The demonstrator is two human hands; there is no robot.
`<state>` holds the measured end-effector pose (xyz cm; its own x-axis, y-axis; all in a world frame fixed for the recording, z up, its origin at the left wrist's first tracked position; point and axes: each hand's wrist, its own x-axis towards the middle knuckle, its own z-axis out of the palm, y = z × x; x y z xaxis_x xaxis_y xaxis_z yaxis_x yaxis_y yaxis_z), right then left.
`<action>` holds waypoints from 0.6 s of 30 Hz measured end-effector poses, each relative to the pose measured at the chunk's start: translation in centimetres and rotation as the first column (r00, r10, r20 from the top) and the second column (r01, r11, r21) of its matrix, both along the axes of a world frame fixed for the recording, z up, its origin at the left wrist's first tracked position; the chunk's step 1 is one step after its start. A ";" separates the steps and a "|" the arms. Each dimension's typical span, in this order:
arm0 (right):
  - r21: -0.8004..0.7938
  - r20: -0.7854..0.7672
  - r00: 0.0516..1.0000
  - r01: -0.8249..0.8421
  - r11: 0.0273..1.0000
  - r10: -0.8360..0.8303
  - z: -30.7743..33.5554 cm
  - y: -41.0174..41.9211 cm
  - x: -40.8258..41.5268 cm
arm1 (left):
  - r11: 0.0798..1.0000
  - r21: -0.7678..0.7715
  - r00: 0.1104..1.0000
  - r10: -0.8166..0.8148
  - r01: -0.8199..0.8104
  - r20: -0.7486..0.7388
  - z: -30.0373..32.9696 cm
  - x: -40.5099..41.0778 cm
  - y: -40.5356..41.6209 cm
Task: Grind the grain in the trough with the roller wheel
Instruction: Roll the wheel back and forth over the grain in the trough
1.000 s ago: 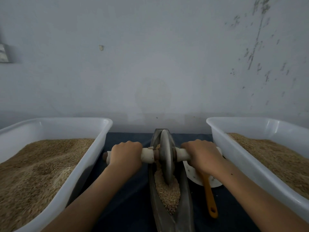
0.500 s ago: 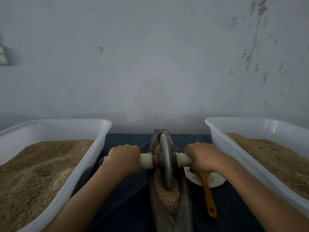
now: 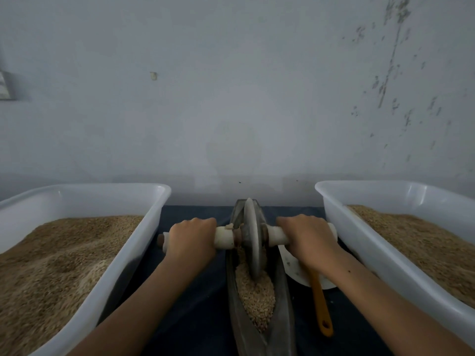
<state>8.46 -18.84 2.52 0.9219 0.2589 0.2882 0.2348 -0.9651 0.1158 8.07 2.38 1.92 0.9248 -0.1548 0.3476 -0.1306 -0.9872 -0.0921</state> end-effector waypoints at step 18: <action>0.026 0.052 0.999 -0.012 1.000 0.010 -0.7 -0.4 0.4 | 1.000 0.023 0.996 -0.002 0.000 0.093 -0.5 0.0 -0.2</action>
